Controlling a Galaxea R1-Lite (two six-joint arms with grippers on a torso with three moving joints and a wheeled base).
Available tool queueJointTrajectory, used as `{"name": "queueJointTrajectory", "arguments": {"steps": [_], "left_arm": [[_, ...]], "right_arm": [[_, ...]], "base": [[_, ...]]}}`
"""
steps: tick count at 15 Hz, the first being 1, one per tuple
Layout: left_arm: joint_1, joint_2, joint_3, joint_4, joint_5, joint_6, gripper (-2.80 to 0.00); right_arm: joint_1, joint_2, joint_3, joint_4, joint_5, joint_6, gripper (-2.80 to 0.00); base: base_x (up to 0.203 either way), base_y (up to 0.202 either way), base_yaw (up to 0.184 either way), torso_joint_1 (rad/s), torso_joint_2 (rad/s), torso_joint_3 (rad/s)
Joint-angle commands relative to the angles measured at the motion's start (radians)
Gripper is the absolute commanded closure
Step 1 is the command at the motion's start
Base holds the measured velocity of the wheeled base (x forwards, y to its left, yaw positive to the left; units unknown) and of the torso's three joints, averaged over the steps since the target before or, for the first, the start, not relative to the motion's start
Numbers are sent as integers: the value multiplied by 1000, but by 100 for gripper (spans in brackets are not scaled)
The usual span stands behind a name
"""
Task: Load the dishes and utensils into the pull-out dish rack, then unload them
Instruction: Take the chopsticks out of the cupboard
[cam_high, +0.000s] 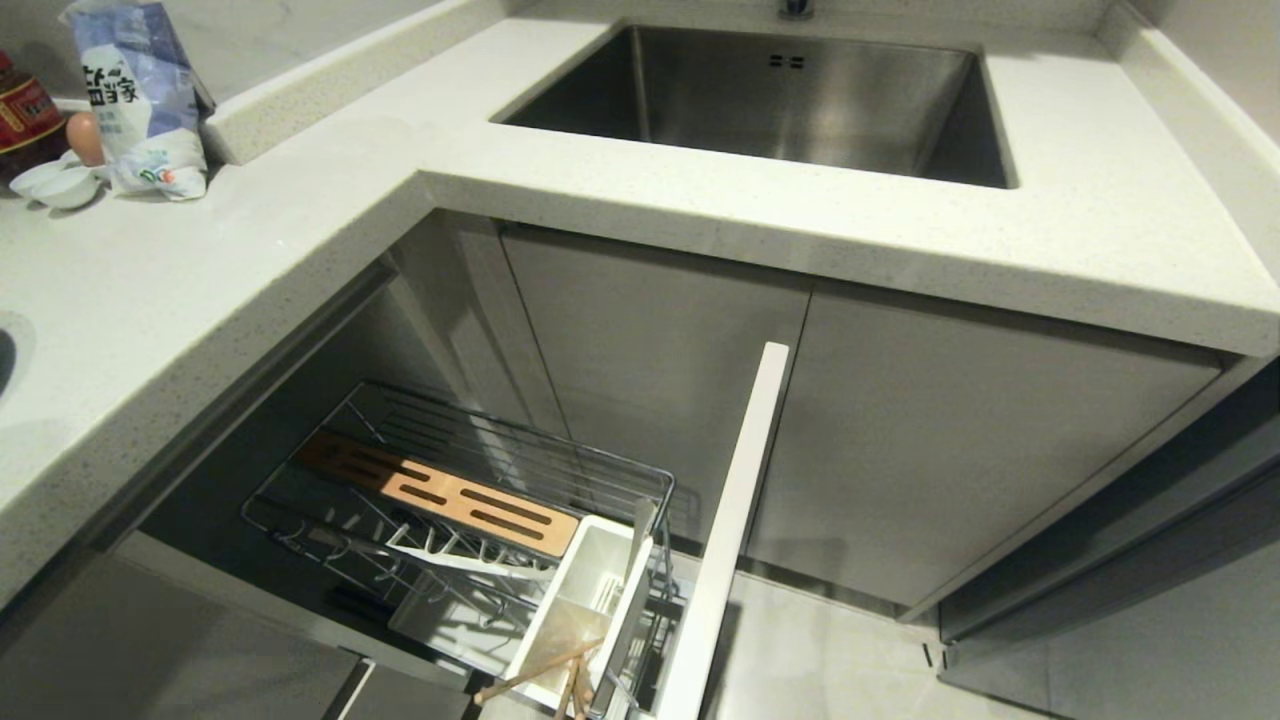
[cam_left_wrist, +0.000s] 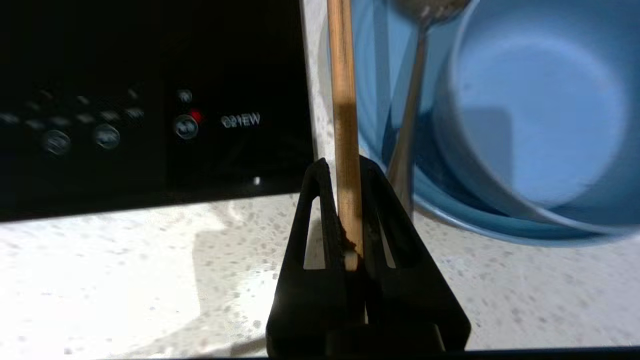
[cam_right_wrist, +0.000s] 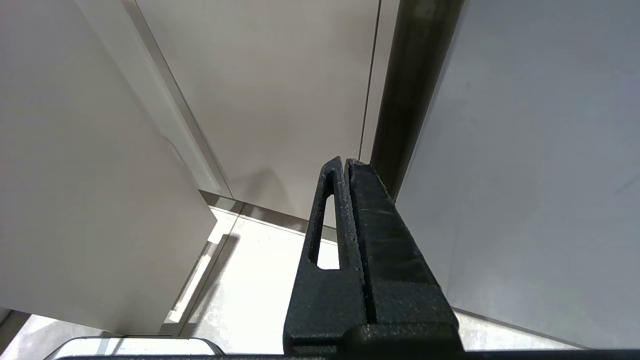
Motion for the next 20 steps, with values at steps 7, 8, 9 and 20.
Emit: {"name": "queueJointTrajectory", "arguments": {"steps": [7,8,9,20], "left_arm": [[7,51,26,-1,-101,-7,0],[4,52,24,-1,-107,-7,0],[4,52,26,1,-116,-7,0],[-8,6,37,65,-122,-9,0]], "right_arm": [[0,-1,23,-1,0,0,0],[0,-1,23,-1,0,0,0],[0,-1,23,-1,0,0,0],[0,-1,23,-1,0,0,0]], "base": [[0,0,0,0,0,0],[0,0,0,0,0,0],[0,0,0,0,0,0],[0,0,0,0,0,0]]}}
